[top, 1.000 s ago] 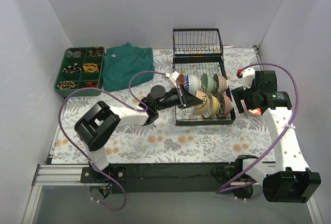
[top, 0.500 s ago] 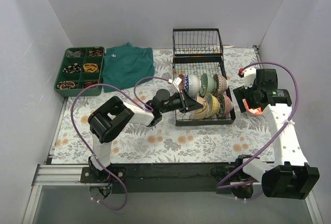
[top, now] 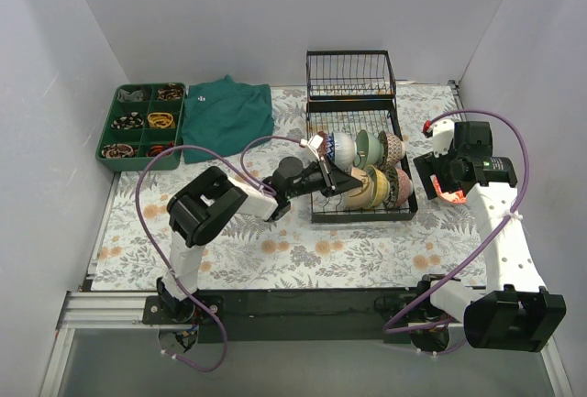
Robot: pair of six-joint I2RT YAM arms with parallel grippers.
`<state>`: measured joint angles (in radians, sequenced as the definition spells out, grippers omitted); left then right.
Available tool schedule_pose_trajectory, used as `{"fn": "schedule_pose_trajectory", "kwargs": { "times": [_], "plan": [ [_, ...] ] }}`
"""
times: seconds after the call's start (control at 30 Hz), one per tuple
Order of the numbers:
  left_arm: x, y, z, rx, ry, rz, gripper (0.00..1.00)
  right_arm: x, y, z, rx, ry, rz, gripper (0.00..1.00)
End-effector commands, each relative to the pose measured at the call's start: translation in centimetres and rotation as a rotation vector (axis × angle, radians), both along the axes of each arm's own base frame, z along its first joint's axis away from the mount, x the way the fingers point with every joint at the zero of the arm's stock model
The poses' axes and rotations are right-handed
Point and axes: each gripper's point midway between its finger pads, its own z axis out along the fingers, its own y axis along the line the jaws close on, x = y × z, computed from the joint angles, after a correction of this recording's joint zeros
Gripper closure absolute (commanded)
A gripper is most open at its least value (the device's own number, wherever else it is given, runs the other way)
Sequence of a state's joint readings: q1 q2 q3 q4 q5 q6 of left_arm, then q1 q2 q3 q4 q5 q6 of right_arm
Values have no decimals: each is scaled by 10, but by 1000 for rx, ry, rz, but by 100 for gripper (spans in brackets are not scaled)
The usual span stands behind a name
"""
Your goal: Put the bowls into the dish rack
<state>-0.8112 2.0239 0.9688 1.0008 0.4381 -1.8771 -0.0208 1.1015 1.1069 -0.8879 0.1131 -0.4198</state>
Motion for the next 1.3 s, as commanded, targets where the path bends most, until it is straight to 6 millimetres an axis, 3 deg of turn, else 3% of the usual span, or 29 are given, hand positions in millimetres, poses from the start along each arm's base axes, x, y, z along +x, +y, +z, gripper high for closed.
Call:
{"fn": "schedule_pose_trajectory", "kwargs": {
  "times": [0.0,0.17,0.43,0.5,0.8,1.0,1.07,1.1,1.17,1.2,1.23,1.27],
  "plan": [
    [1,-4,21,-66,-25,-22,100,3,-4,9,-10,-34,-7,9],
    [1,-1,18,-51,-14,-6,100,3,-3,9,-8,-32,-4,9],
    [-5,10,11,-12,28,16,78,1,-6,11,-29,-40,5,9],
    [-8,14,12,-4,20,18,77,-2,-6,9,-36,-36,12,9],
    [-17,18,36,0,-106,-25,57,-9,-6,1,-53,-27,53,8],
    [-25,17,18,71,-172,-92,55,-8,-4,-1,-28,-28,30,8],
    [-26,19,34,88,-325,-108,55,-8,-2,0,-21,-32,33,8],
    [-30,20,27,141,-333,-139,55,-8,-1,1,-15,-35,35,8],
    [-26,19,53,181,-515,-162,55,-6,0,5,-9,-48,36,8],
    [-28,24,45,250,-508,-190,55,-5,1,7,-7,-54,38,8],
    [-27,26,50,270,-565,-204,55,-4,1,10,-3,-62,40,8],
    [-27,29,69,268,-635,-202,55,-3,1,13,-2,-73,39,8]
  ]
}}
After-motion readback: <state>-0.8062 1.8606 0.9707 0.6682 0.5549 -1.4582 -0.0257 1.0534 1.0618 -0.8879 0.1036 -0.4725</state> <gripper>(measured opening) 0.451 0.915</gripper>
